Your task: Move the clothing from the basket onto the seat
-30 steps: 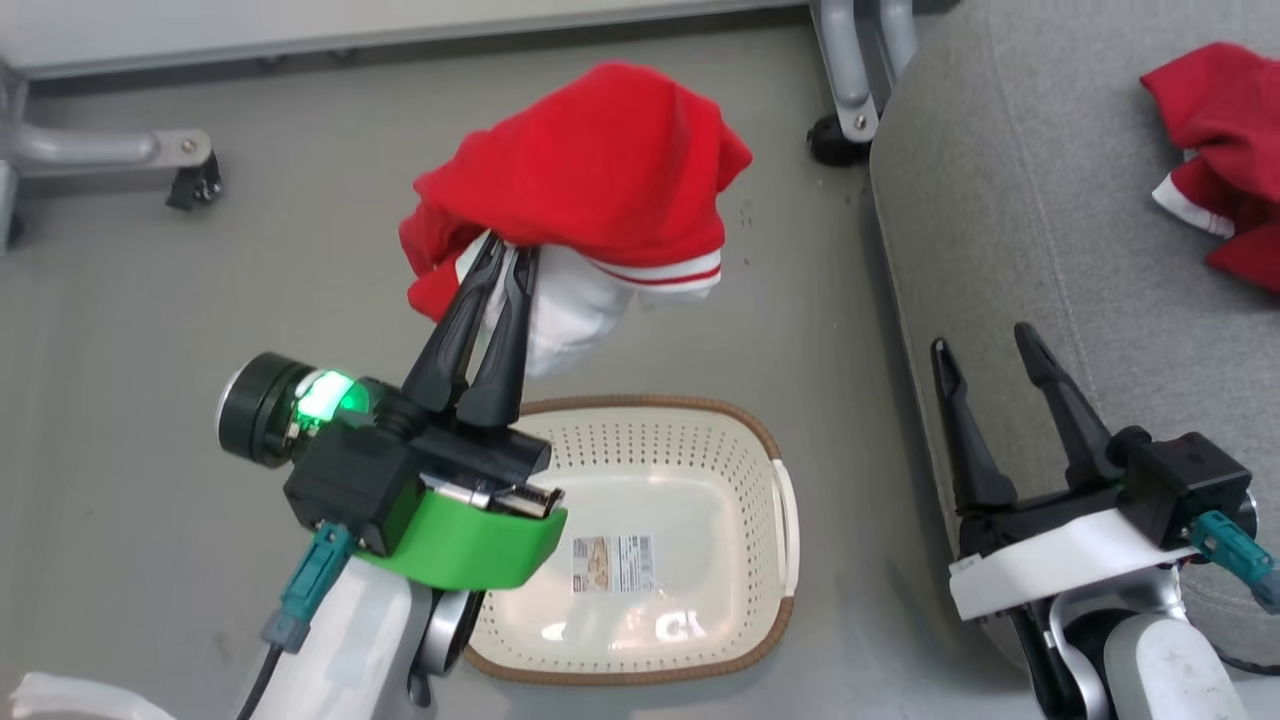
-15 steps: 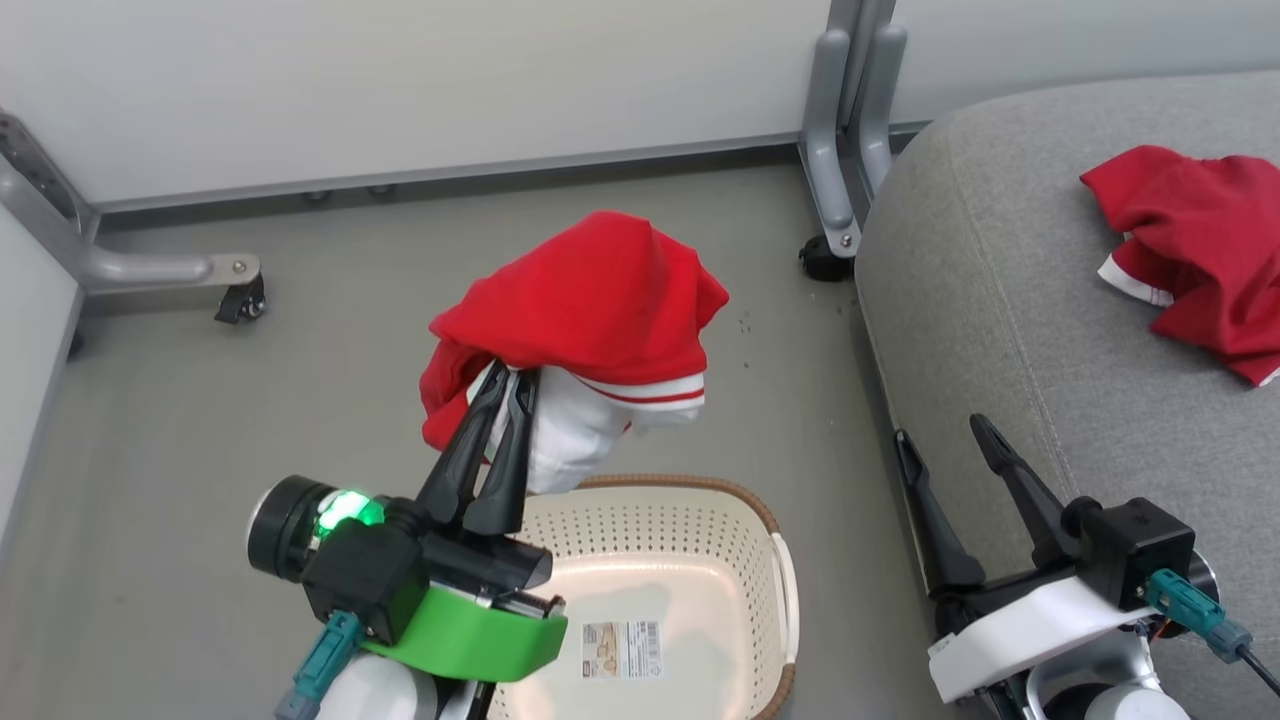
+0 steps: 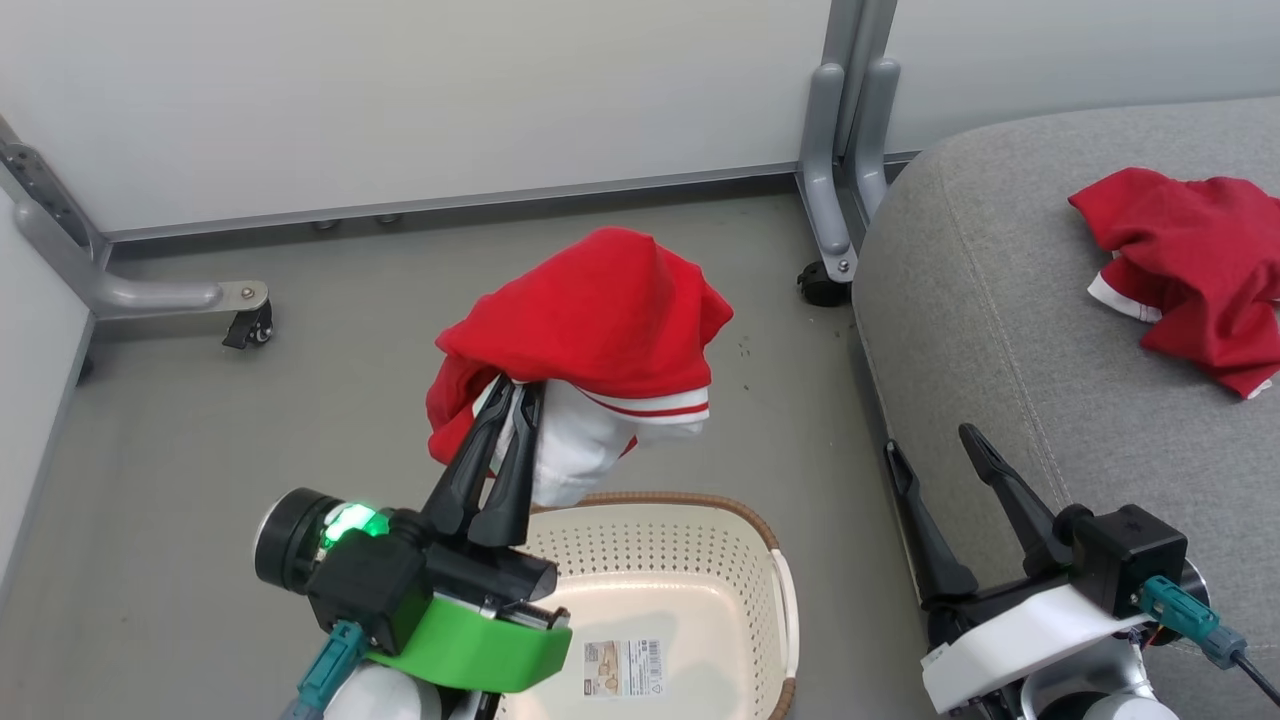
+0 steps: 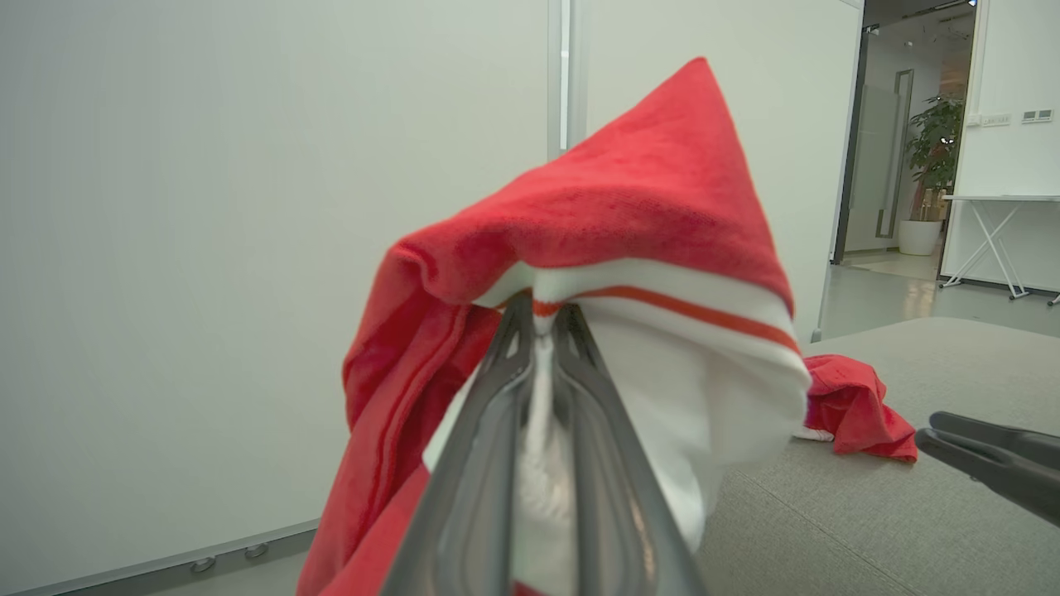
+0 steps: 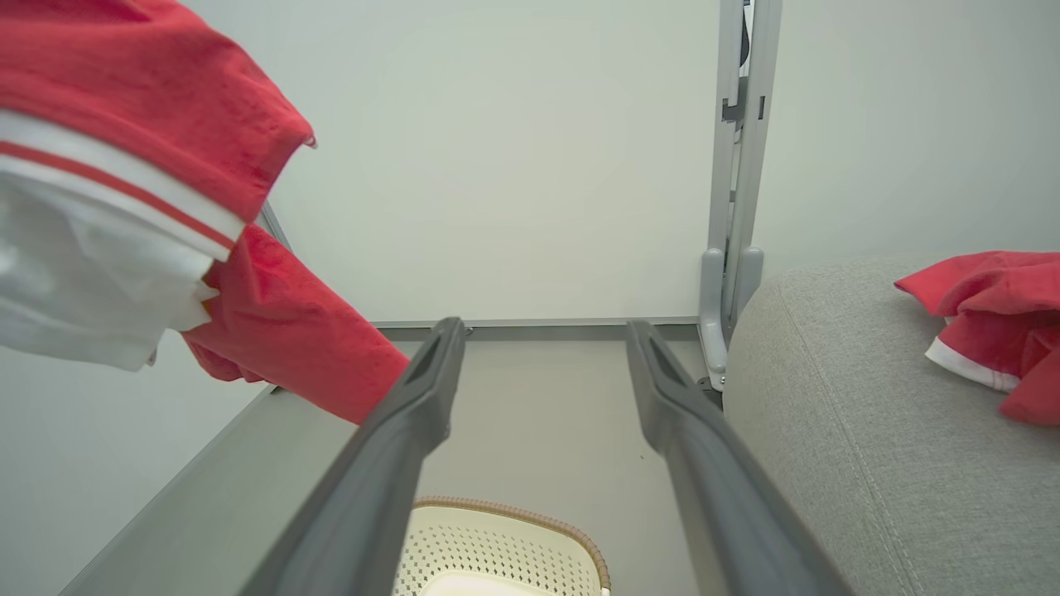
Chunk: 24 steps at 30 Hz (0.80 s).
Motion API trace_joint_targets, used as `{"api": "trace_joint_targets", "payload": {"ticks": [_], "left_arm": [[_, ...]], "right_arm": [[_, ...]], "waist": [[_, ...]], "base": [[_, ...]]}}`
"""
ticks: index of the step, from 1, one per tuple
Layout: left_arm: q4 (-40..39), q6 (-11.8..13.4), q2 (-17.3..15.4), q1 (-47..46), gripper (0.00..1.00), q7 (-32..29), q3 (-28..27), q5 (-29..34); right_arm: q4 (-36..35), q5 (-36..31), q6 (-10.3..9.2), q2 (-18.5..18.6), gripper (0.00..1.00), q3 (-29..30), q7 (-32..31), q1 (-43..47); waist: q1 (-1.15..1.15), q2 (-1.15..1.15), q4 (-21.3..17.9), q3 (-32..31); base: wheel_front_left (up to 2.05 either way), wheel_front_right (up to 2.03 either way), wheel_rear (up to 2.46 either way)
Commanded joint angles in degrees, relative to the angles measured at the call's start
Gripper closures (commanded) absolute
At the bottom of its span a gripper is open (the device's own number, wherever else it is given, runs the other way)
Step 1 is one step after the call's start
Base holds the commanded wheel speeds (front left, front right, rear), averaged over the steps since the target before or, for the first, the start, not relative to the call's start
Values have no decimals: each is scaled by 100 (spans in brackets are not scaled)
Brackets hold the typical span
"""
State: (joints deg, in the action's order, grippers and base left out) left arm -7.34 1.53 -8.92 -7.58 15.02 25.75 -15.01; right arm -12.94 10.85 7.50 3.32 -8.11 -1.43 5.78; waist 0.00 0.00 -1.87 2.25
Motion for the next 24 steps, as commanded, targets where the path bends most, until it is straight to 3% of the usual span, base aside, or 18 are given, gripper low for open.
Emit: {"api": "trace_joint_targets", "payload": {"ticks": [1,13,24], "left_arm": [[-22,-20,8,85,100,20,-39,-33],[-25,-55,29,95,100,20,-56,-25],[54,-129,80,-46,100,20,25,-6]], "right_arm": [[-12,14,-2,6,0,-3,-2,62],[26,86,-2,97,0,-321,-30,-86],[283,531,-1,458,0,-1921,41,-1089]], "waist": [[0,0,0,-1],[0,0,28,20],[0,0,93,201]], "base": [[0,0,0],[0,0,0],[0,0,0]]}}
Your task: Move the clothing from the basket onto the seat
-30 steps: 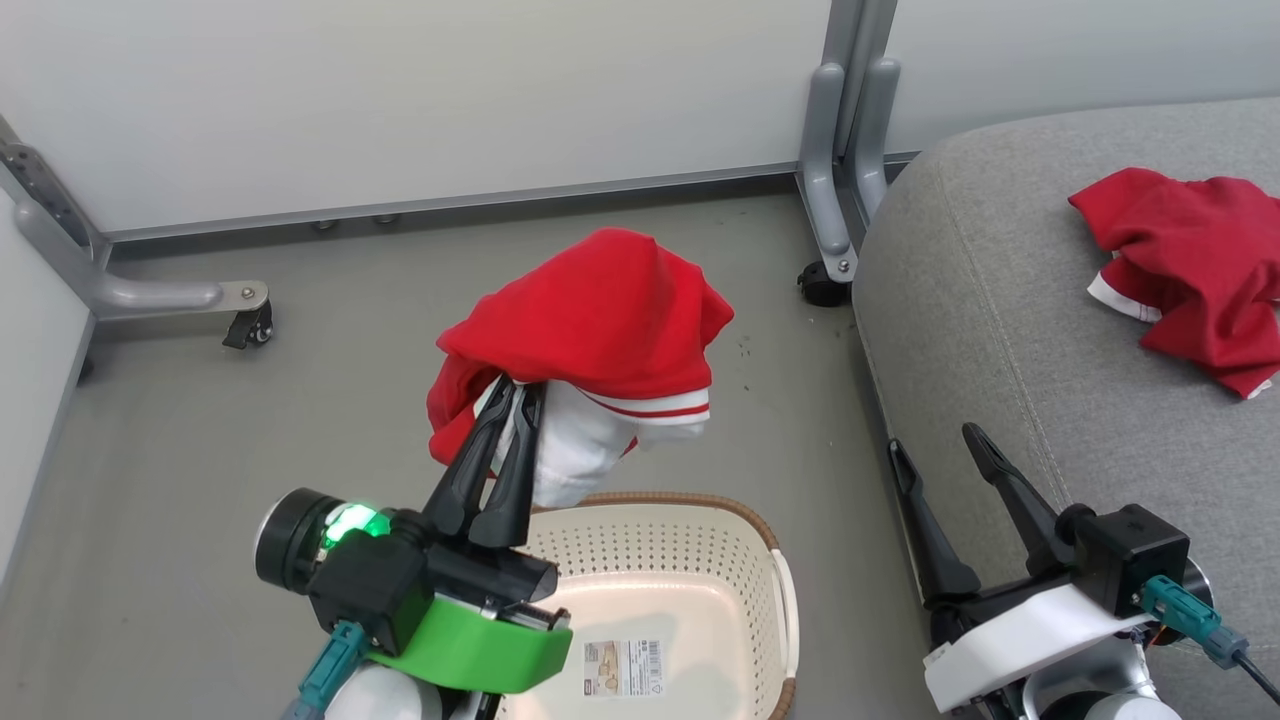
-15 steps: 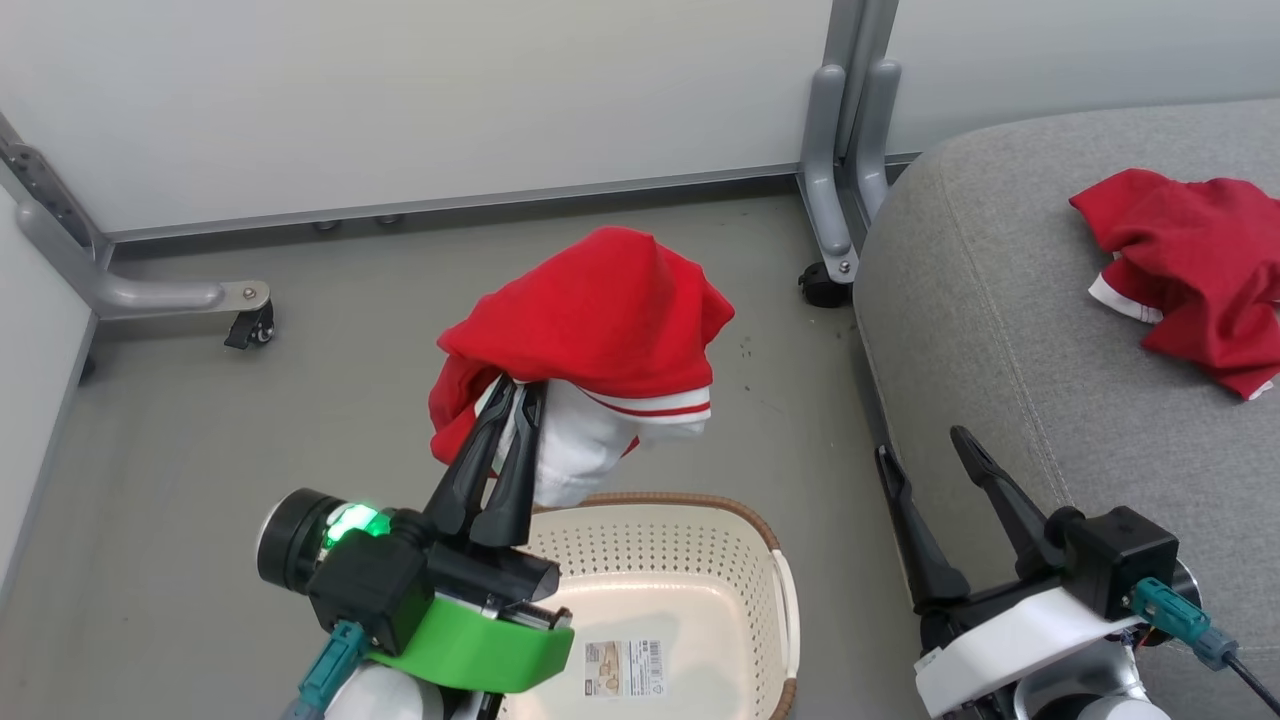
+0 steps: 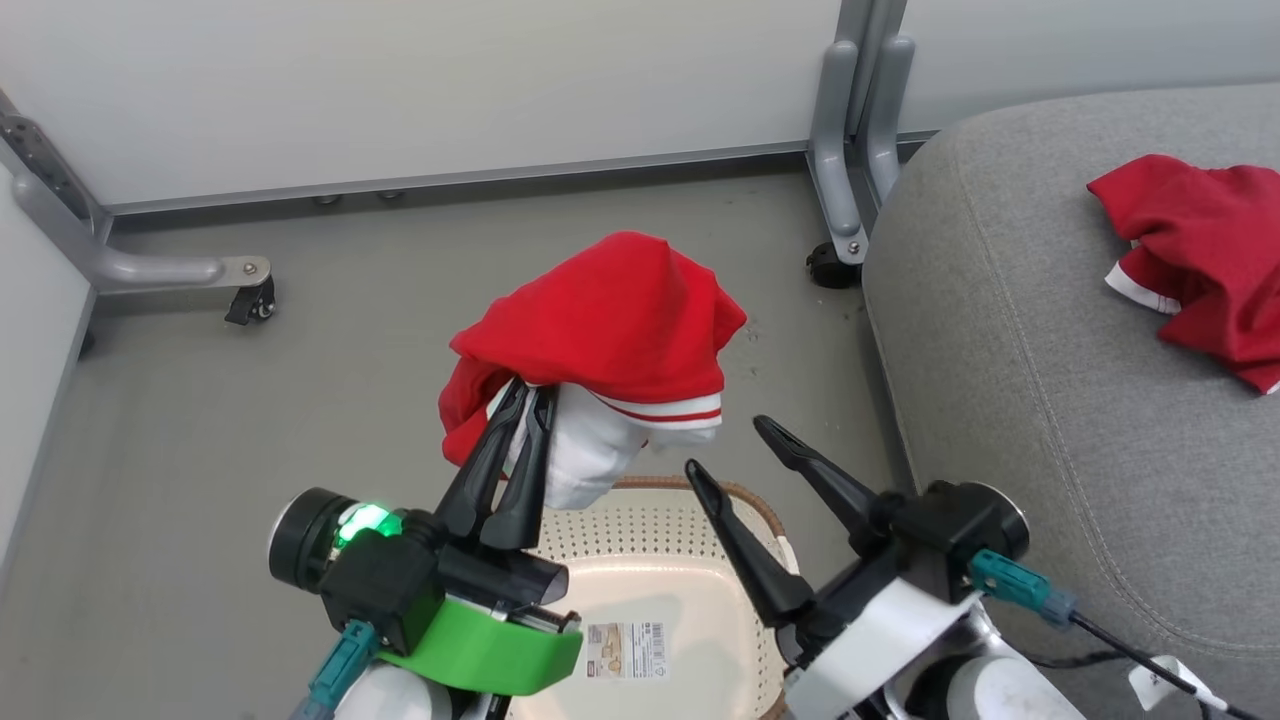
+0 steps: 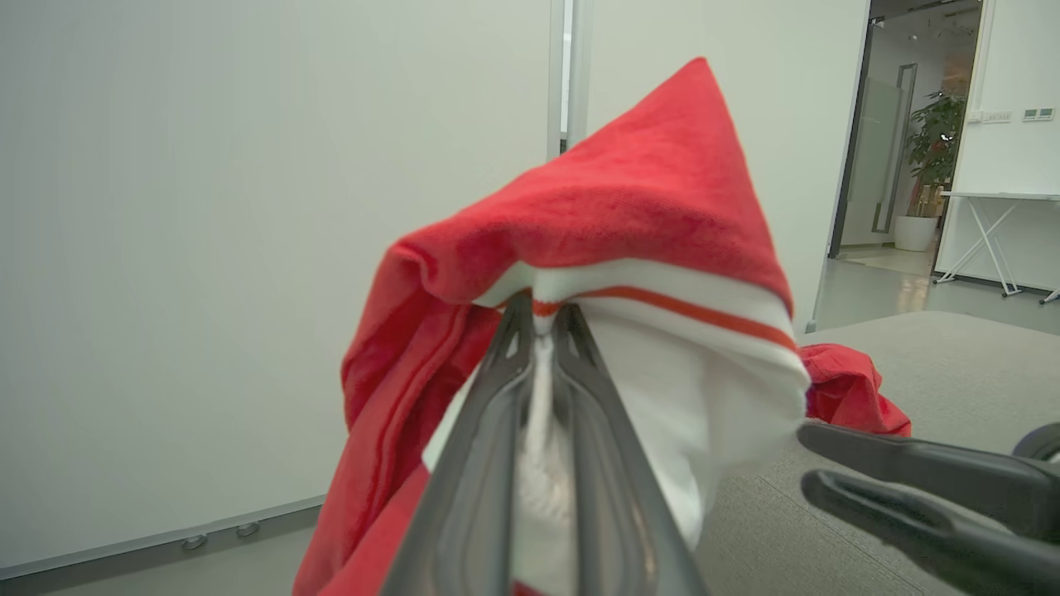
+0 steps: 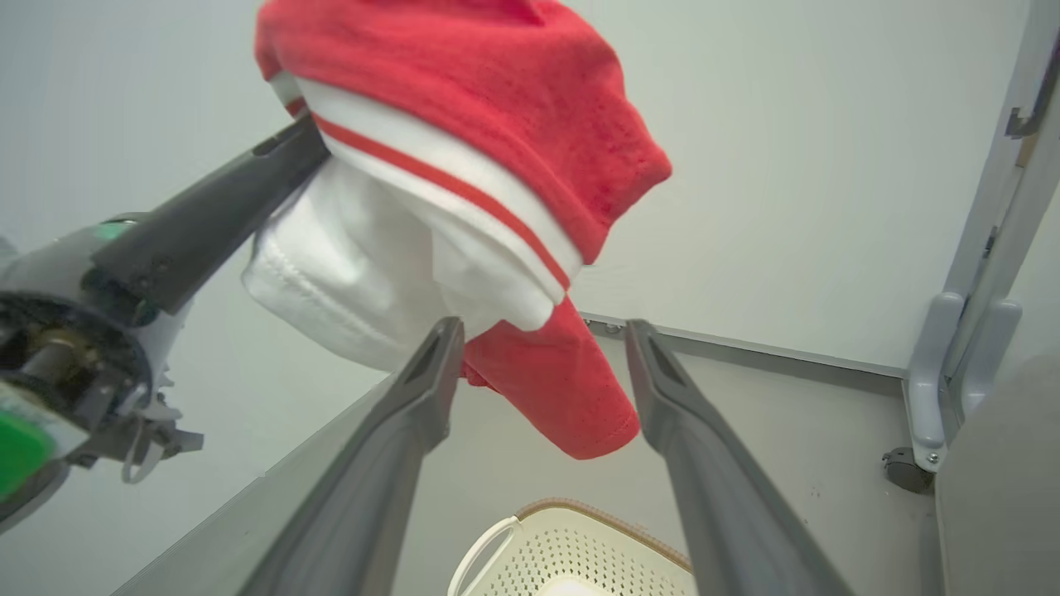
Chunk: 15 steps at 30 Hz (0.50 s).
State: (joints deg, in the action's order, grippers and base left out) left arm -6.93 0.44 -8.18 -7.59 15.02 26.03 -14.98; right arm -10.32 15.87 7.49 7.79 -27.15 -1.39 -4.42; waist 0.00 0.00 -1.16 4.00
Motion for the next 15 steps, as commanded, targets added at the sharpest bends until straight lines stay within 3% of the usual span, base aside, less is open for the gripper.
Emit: {"api": "trace_joint_targets", "payload": {"ticks": [1,15], "left_arm": [[30,-38,13,-63,100,20,17,-11],[162,-193,109,-159,100,21,293,-24]], "right_arm": [[64,50,0,20,0,-100,65,-177],[828,218,0,-32,0,-630,416,-1296]], "waist": [[0,0,35,39],[0,0,216,103]], "base": [[0,0,0],[0,0,0]]}}
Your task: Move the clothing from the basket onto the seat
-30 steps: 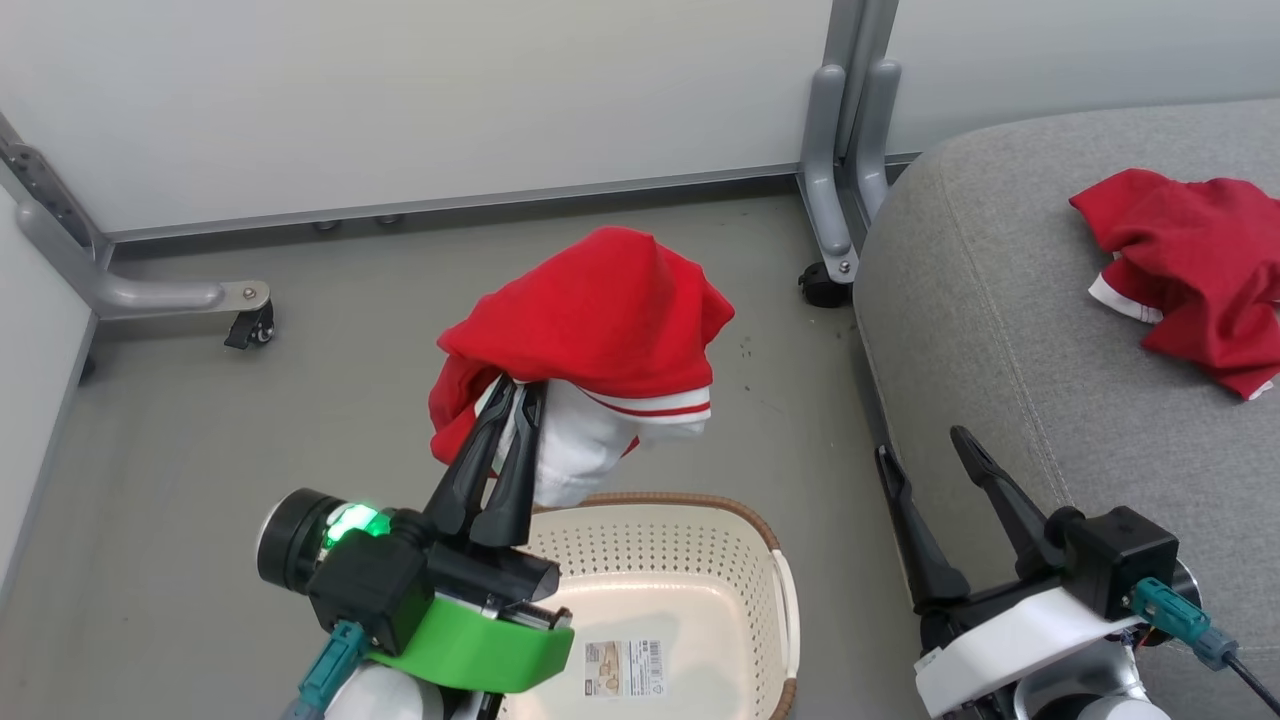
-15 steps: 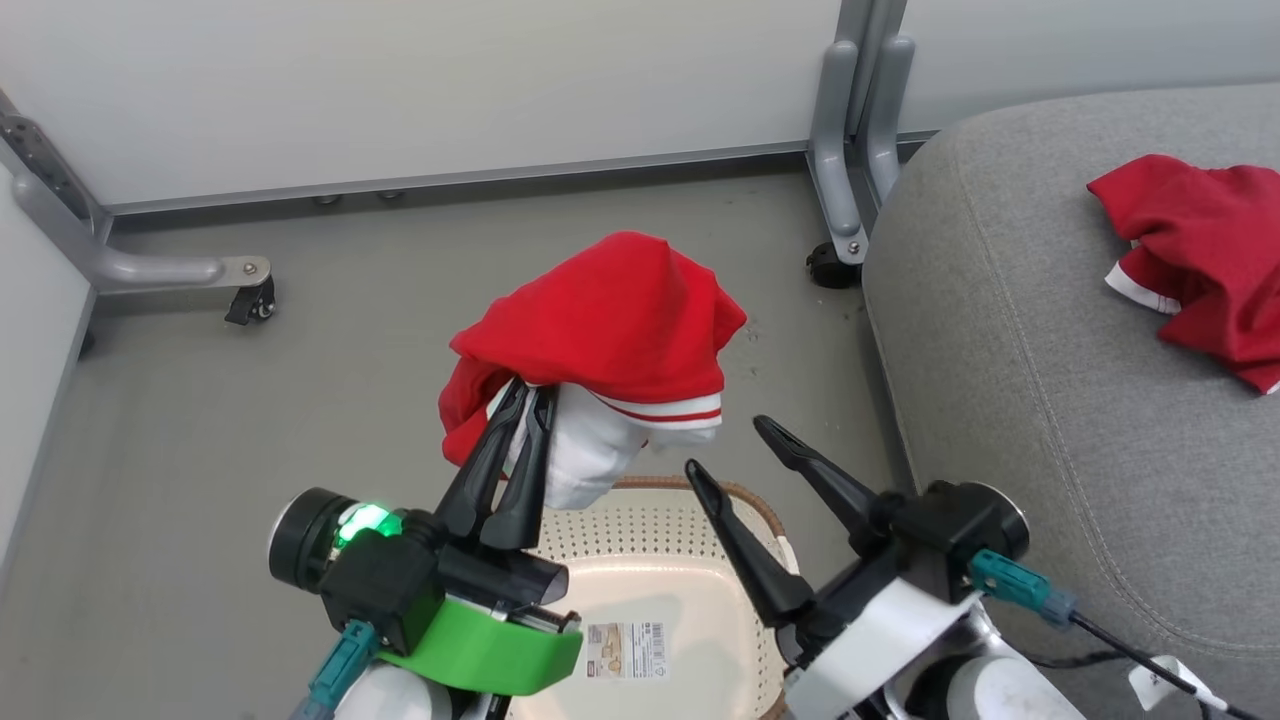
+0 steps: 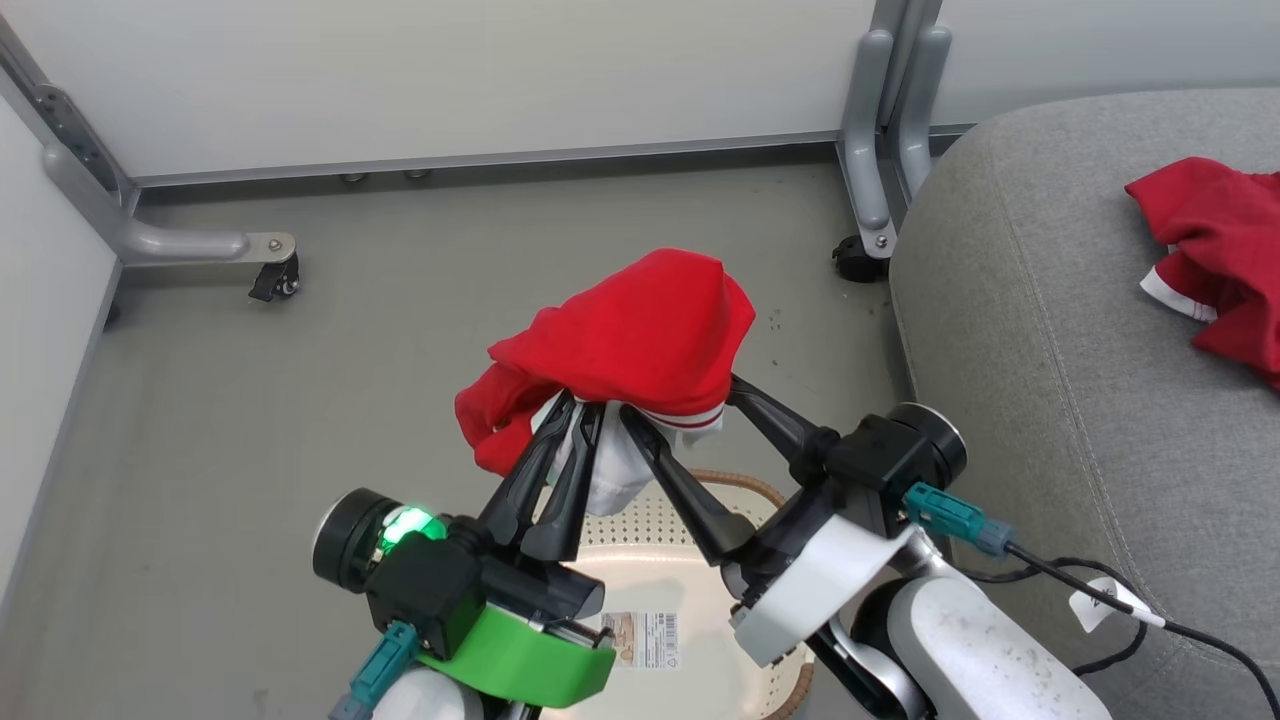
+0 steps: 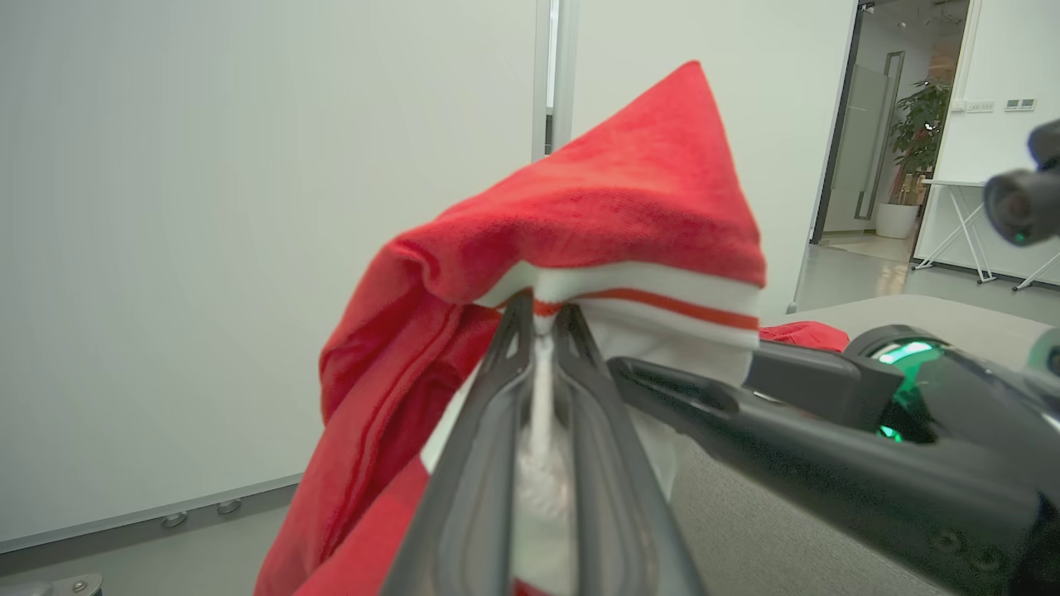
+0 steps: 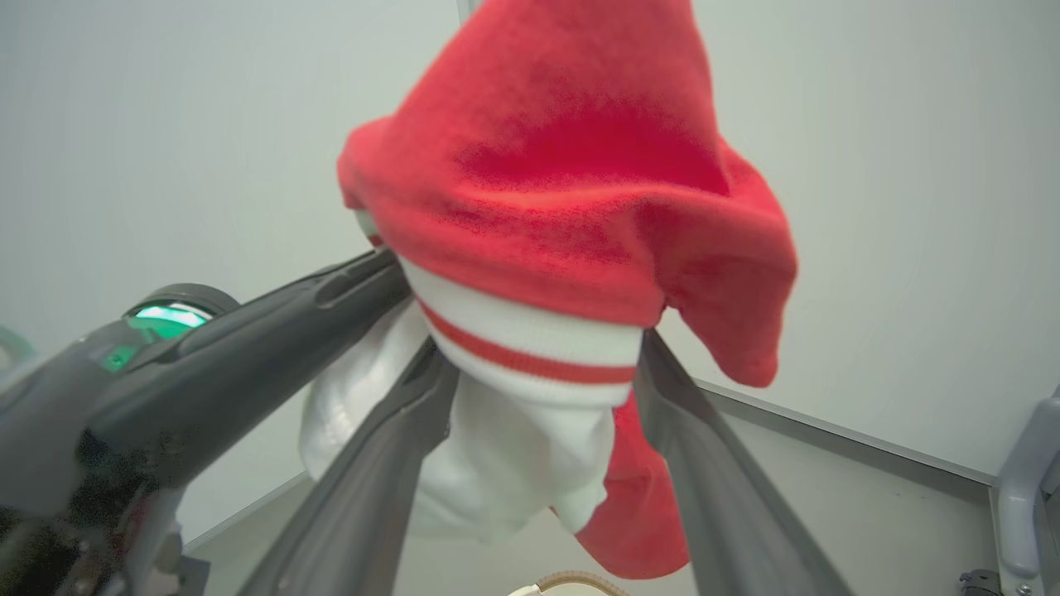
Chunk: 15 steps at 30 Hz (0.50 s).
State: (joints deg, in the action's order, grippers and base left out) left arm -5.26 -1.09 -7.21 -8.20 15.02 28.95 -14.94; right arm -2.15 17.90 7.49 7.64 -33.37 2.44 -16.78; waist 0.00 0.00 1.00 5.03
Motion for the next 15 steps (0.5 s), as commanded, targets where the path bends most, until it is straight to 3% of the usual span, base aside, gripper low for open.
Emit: {"api": "trace_joint_targets", "payload": {"ticks": [1,2,3,4,5,15], "left_arm": [[-2,-42,14,-99,100,21,6,-31],[0,-37,15,-101,100,21,16,-32],[2,-40,16,-103,100,21,22,-34],[4,-41,18,-106,100,21,29,-33],[7,-42,21,-112,100,21,36,-34],[-3,-30,21,-114,100,26,32,-69]], "right_arm": [[69,21,0,-25,0,-42,44,-117],[111,44,0,-37,0,-67,61,-156],[157,67,0,-46,43,-92,81,-200],[189,87,0,-51,78,-113,85,-238],[238,125,0,-55,100,-157,72,-267],[416,254,-4,-5,100,-204,163,-352]], "waist": [[0,0,2,0],[0,0,2,0],[0,0,2,-2],[0,0,2,-3],[0,0,1,-6],[0,0,2,-18]], "base": [[0,0,0],[0,0,0],[0,0,0],[0,0,0],[0,0,0],[0,0,0]]}}
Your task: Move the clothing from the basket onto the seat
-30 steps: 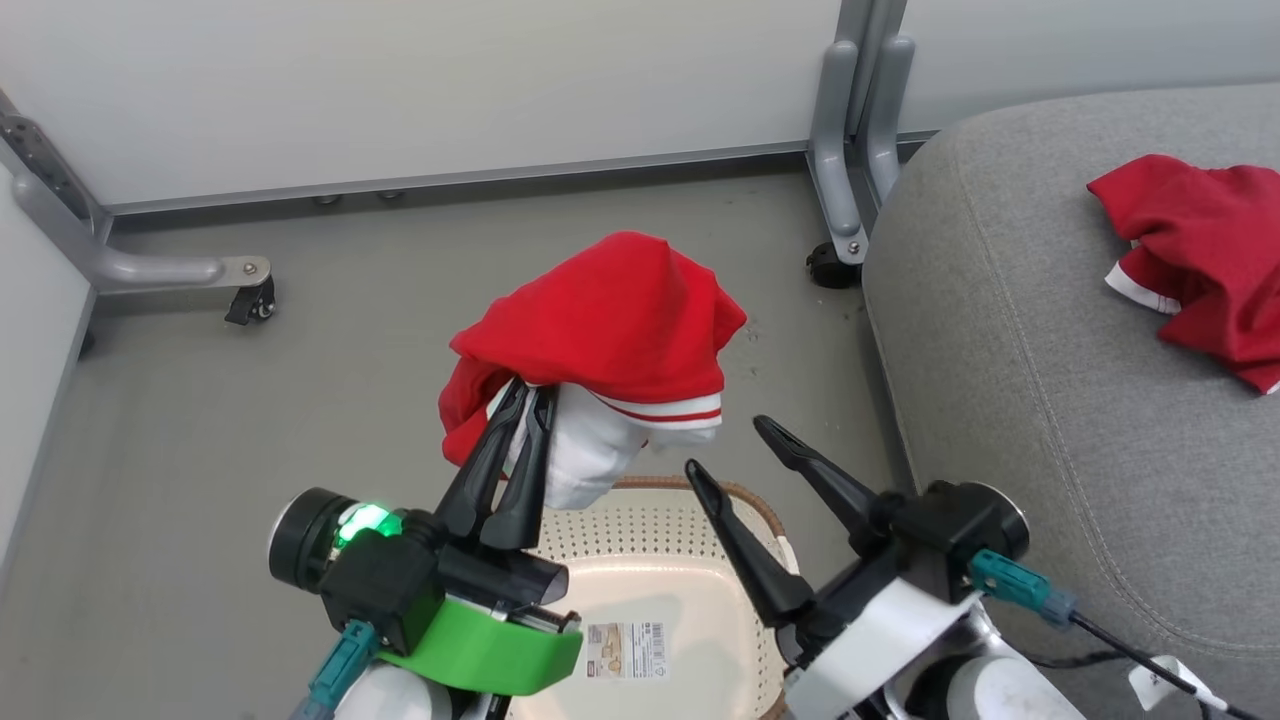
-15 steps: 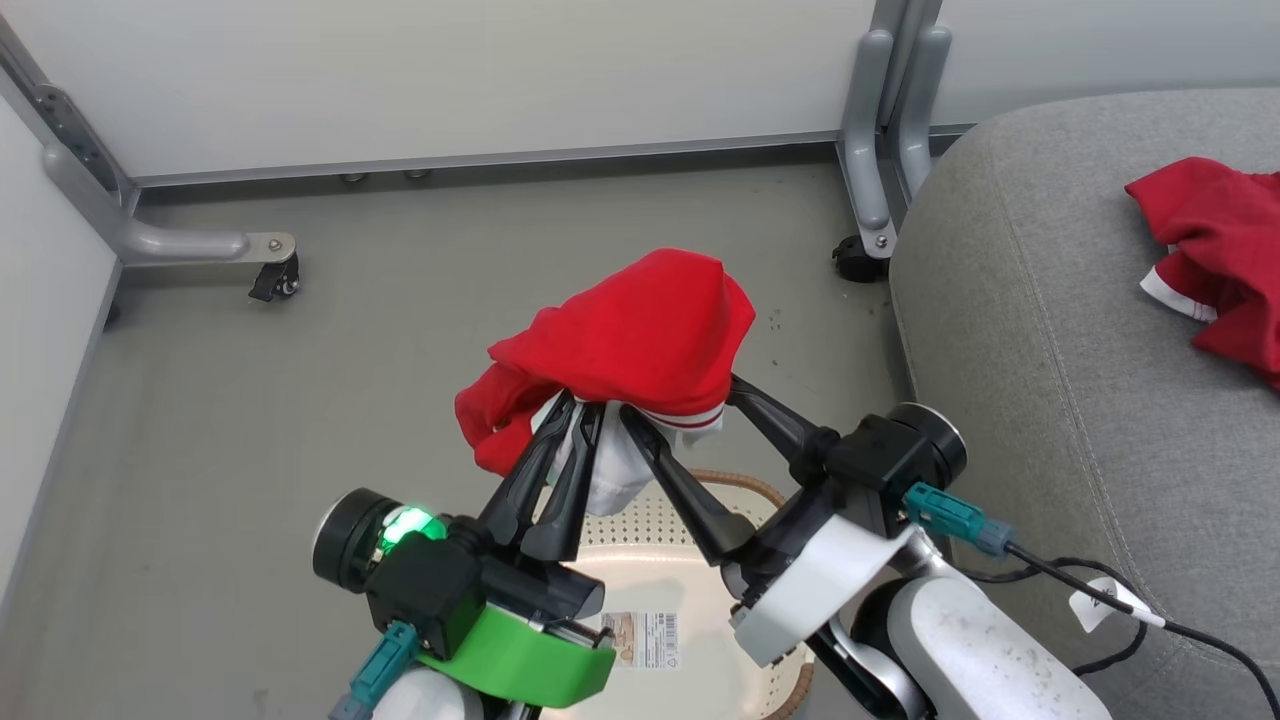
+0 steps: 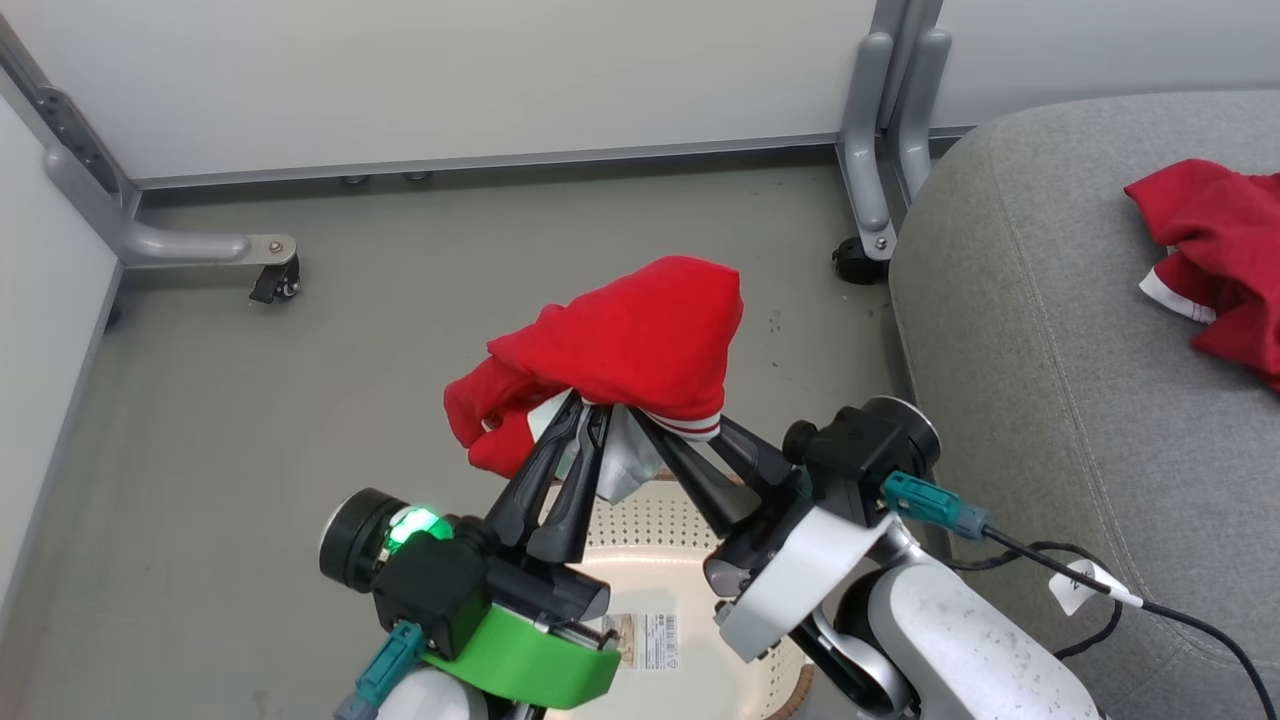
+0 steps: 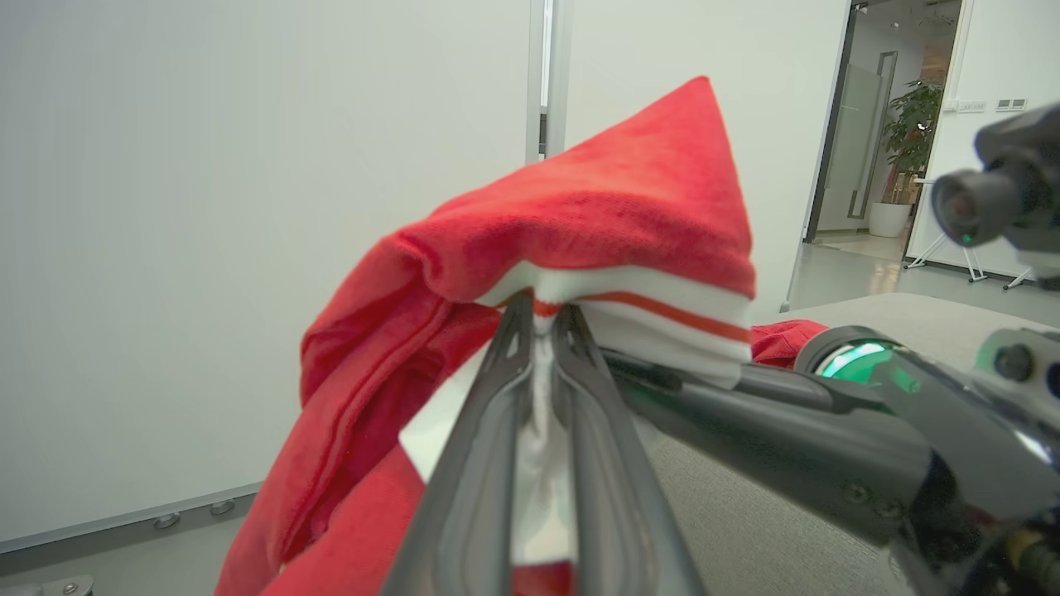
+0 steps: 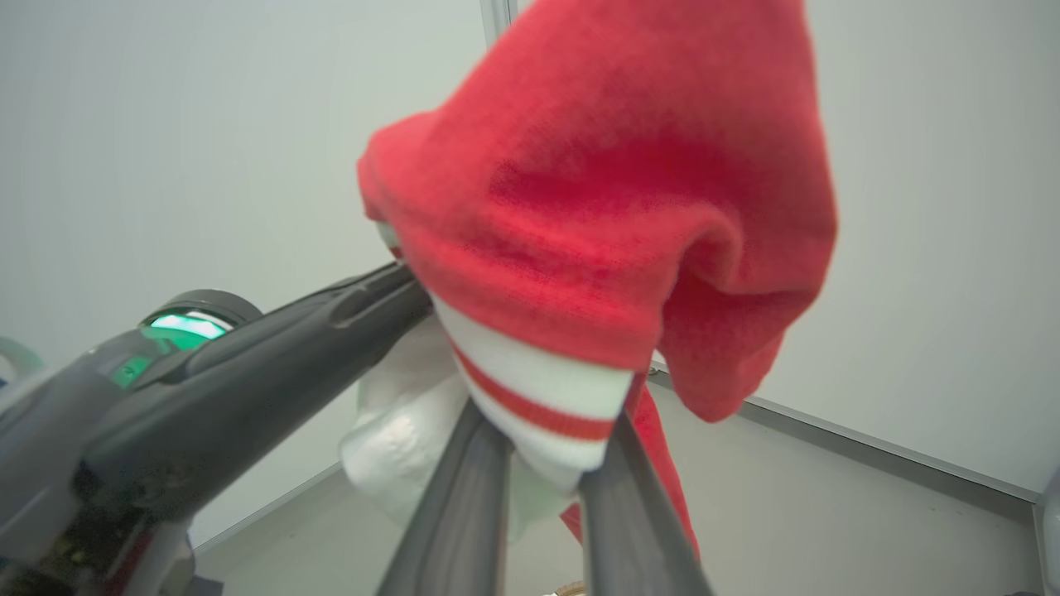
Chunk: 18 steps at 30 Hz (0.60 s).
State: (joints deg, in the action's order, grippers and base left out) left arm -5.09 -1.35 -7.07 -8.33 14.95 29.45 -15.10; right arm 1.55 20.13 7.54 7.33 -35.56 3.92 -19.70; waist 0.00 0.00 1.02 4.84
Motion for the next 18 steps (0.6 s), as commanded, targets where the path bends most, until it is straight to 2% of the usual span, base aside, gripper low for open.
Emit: {"api": "trace_joint_targets", "payload": {"ticks": [1,9,10,11,12,13,18], "left_arm": [[-17,-5,8,-100,100,34,-15,-58],[-72,-30,1,-119,100,35,-5,-42],[-86,-26,1,-117,94,35,-3,-37],[-88,-15,5,-108,62,35,-4,-37],[-79,-4,8,-99,22,35,1,-39],[-73,14,9,-96,0,30,3,-32],[-123,48,-66,-28,0,-24,41,26]], "right_arm": [[53,34,-10,27,100,12,18,-65],[118,89,-11,43,100,12,19,-88],[126,89,-11,44,100,14,21,-92],[140,89,-11,45,100,21,24,-100],[149,93,-11,49,100,33,34,-111],[141,95,-9,47,100,40,50,-125],[229,87,-9,29,100,179,117,-195]], "waist": [[0,0,0,-2],[0,0,14,-11],[0,0,17,-12],[0,0,22,-11],[0,0,28,-10],[0,0,34,-12],[0,0,61,-13]], "base": [[0,0,0],[0,0,0],[0,0,0],[0,0,0],[0,0,0],[0,0,0],[0,0,0]]}}
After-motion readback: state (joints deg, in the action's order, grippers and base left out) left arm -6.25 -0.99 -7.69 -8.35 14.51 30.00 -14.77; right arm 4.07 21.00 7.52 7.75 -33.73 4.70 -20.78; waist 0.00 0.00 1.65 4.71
